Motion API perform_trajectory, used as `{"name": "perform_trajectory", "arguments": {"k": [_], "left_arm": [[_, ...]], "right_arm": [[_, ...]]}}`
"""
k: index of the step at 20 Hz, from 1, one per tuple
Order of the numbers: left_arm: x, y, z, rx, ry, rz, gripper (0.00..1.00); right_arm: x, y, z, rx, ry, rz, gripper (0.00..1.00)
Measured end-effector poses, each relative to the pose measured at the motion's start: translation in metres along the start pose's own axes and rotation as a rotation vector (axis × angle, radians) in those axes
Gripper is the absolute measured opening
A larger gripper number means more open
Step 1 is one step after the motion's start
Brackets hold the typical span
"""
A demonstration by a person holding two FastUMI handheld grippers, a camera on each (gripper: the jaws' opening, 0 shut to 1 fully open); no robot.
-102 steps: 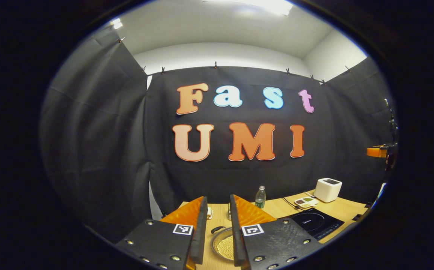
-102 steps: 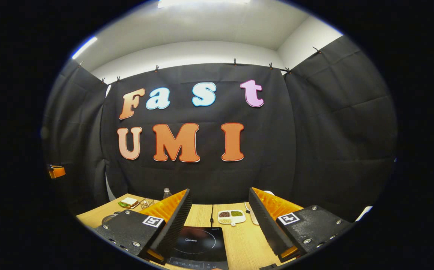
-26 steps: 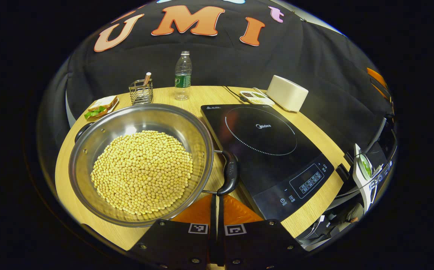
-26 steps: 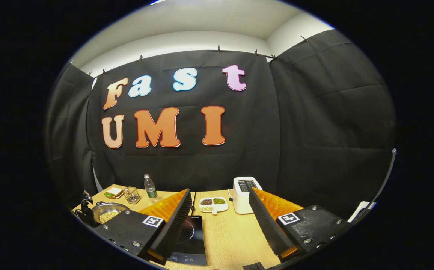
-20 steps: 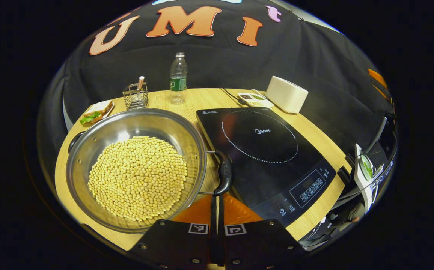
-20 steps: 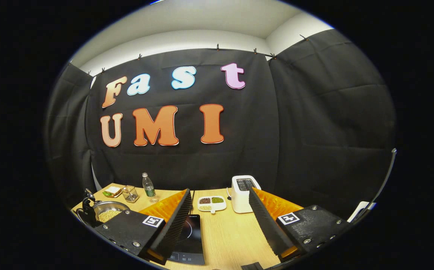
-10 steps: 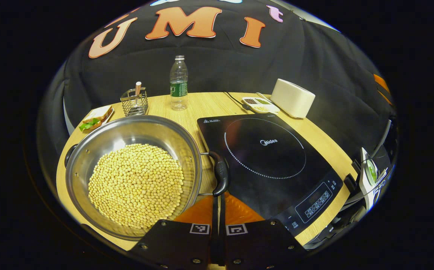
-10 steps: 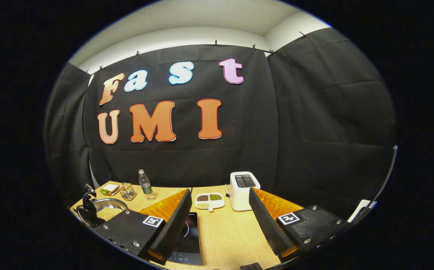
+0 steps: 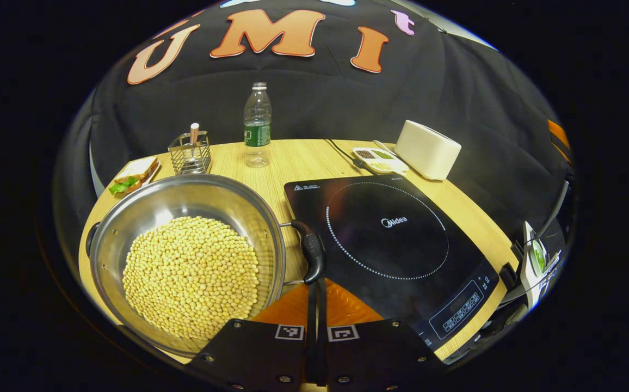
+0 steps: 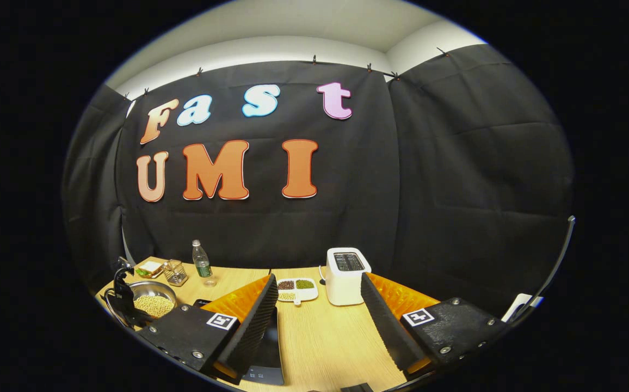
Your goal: First push the handle of the pot to place it horizontally, then grasp the pot with both hands and set it on the induction cooktop.
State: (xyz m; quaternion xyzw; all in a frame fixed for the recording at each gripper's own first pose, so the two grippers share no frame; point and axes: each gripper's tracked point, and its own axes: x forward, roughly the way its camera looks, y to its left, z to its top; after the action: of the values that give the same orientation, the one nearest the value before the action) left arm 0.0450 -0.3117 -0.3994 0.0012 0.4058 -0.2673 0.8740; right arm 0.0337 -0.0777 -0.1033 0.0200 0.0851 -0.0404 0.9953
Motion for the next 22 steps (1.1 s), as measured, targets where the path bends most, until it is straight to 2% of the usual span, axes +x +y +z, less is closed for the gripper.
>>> {"name": "perform_trajectory", "arguments": {"k": [5, 9, 12, 16, 17, 21, 22], "left_arm": [[-0.004, 0.0, 0.003, 0.003, -0.008, -0.036, 0.01], [-0.038, 0.018, 0.023, 0.012, -0.087, -0.04, 0.02], [-0.074, 0.059, 0.045, 0.019, -0.178, 0.02, 0.02], [-0.12, 0.133, 0.057, -0.033, -0.272, 0.126, 0.01], [-0.129, 0.152, 0.056, -0.049, -0.284, 0.156, 0.01], [-0.155, 0.219, 0.038, -0.085, -0.282, 0.25, 0.01], [-0.159, 0.23, 0.035, -0.097, -0.283, 0.258, 0.01]], "right_arm": [[-0.006, 0.013, 0.008, -0.008, -0.007, -0.001, 0.95], [-0.009, 0.039, 0.016, -0.016, -0.013, 0.024, 0.95], [-0.009, 0.071, 0.02, -0.012, -0.016, 0.062, 0.95], [-0.007, 0.121, 0.016, -0.022, -0.007, 0.133, 0.95], [-0.005, 0.131, 0.014, -0.035, -0.006, 0.142, 1.0], [0.002, 0.178, -0.001, -0.036, 0.042, 0.195, 1.0], [0.006, 0.189, -0.006, -0.033, 0.055, 0.202, 0.95]]}}
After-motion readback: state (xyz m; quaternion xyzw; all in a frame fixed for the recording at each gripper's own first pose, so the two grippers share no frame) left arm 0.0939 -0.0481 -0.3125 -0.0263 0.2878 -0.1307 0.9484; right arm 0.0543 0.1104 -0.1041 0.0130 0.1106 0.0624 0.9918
